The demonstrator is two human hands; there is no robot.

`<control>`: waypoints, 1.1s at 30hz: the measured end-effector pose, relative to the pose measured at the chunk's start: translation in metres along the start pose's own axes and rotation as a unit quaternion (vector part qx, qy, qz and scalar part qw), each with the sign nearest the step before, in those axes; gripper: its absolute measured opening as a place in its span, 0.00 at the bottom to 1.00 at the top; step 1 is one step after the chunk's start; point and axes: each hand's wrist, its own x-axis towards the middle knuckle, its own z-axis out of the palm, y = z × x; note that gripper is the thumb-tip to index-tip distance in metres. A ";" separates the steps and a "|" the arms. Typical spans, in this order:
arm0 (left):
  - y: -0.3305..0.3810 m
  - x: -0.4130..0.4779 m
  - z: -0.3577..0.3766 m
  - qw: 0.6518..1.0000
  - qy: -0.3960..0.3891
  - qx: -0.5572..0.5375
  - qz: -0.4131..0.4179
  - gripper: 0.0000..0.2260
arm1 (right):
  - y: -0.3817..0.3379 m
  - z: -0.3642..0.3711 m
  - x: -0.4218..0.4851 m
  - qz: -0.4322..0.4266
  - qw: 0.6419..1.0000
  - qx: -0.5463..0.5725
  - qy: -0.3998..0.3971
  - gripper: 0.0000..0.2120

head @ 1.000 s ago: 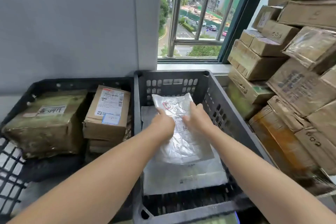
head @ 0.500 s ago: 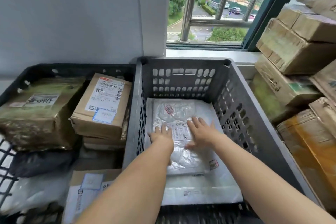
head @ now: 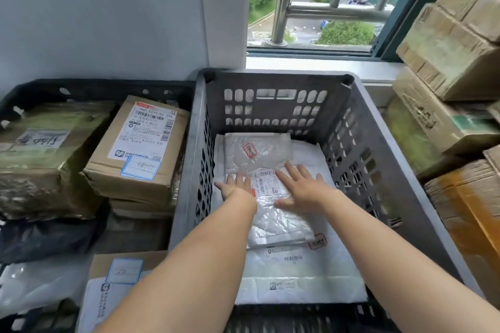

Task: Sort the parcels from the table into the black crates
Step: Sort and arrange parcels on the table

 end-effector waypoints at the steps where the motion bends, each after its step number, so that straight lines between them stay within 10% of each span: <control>1: 0.000 0.002 0.001 1.000 0.000 0.006 -0.002 0.44 | 0.000 0.001 0.001 0.002 1.000 -0.004 -0.001 0.46; 8: -0.004 -0.043 -0.029 0.994 0.081 0.076 0.012 0.54 | -0.018 -0.050 -0.031 0.021 0.998 -0.031 0.042 0.49; 18: -0.077 -0.156 -0.099 0.948 0.315 0.051 0.014 0.40 | -0.077 -0.154 -0.104 0.049 0.969 -0.039 0.239 0.41; 33: -0.390 -0.334 0.082 0.904 0.404 -0.060 -0.130 0.41 | -0.440 -0.185 -0.145 -0.095 0.942 -0.110 0.301 0.41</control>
